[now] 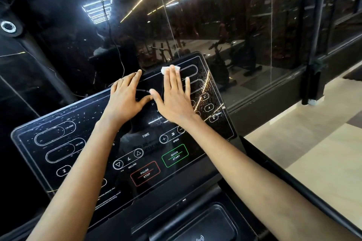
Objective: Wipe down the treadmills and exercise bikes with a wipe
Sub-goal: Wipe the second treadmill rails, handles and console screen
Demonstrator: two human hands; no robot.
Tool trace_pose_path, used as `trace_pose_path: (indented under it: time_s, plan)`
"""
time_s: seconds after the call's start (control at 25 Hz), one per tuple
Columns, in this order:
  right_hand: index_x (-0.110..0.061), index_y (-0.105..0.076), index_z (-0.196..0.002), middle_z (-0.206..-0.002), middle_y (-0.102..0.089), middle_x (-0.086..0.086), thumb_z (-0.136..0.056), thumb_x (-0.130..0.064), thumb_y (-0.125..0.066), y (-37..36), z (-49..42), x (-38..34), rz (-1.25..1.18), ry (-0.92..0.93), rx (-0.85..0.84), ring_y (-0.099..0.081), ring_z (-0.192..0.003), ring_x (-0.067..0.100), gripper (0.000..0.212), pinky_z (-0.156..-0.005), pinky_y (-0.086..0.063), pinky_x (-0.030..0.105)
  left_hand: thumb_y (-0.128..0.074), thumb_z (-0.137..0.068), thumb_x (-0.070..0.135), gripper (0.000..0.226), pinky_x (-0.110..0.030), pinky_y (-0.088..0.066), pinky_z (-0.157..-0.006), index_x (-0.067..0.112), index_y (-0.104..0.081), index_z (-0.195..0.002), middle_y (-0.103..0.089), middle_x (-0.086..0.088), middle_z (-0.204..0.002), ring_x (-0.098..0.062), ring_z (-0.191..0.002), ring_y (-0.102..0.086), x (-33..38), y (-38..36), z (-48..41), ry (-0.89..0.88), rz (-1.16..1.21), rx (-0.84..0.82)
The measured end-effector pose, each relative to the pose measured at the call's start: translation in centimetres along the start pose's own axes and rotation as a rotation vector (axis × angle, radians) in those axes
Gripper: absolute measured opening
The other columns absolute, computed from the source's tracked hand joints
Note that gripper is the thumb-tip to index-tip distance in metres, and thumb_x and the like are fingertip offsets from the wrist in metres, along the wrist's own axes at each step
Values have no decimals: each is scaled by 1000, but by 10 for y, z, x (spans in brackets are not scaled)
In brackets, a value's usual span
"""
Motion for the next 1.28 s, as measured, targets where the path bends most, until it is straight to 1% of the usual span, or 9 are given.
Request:
trace_pose_path:
  time_s: [0.08,0.2,0.32,0.44,0.64,0.76,0.92,1.08,1.28]
  plan:
    - [-9,3,-159,-167,8,8,-102,-59,-19,-1,0,7,62,14,13,12,-153,19,79,-123,3,55,-65,-90,51,86,-43,-16,-120,15,-27,-158,-38,-10,-156,-27,-144,-31,-1,0,1,-6,3,12]
    - [-10,6,-158,-167,9,8,-103,-59,-17,-8,34,30,36,-157,56,11,-153,20,78,-123,4,55,-67,-90,51,86,-43,-14,-120,13,-27,-157,-38,-12,-155,-27,-144,-30,2,-1,0,1,-9,29]
    - [-9,8,-158,-166,11,9,-103,-60,-16,-27,90,33,69,-140,11,15,-153,19,79,-123,3,54,-66,-90,50,87,-44,-13,-121,9,-28,-156,-37,-15,-155,-30,-146,-28,8,-4,1,7,-27,57]
    - [-11,8,-158,-167,10,7,-102,-61,-14,-37,127,55,60,-297,10,15,-152,17,79,-123,-1,55,-65,-91,50,88,-45,-11,-123,7,-26,-156,-33,-16,-158,-31,-148,-25,11,-9,3,6,-41,68]
    - [-11,13,-157,-166,14,6,-101,-62,-10,-41,143,63,39,-340,-7,18,-152,15,80,-123,7,51,-64,-90,55,89,-48,-14,-122,6,-28,-155,-37,-16,-154,-33,-146,-28,14,-10,2,-5,-71,99]
    - [-12,16,-156,-165,18,5,-101,-62,-13,-41,159,77,-7,-451,-17,20,-151,13,80,-123,7,50,-64,-90,54,89,-48,-12,-123,5,-27,-155,-34,-18,-156,-34,-147,-26,16,-11,6,3,-67,118]
    - [-9,17,-156,-164,20,6,-99,-64,-10,-58,206,77,-4,-452,-98,23,-150,14,83,-122,11,46,-64,-91,53,89,-48,-10,-123,5,-25,-156,-30,-21,-158,-35,-149,-22,21,-14,11,-1,-77,137]
    - [-14,18,-156,-165,19,4,-99,-64,-13,-65,253,115,-93,-707,-141,26,-148,11,82,-123,10,48,-64,-90,54,90,-48,-11,-122,5,-25,-156,-29,-22,-158,-37,-148,-23,20,-13,12,-5,-86,148]
    - [-13,20,-155,-163,25,4,-99,-64,-14,-68,262,128,-153,-780,-179,28,-148,11,84,-122,14,45,-63,-91,55,91,-48,-10,-123,5,-23,-156,-28,-23,-158,-38,-148,-20,20,-16,12,-1,-63,142]
Point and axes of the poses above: each hand's wrist, its own z-axis away from the middle knuckle, its own y-axis out of the back of the hand, x = y × z, the point moved 6 cm from there along -z, towards the middle knuckle
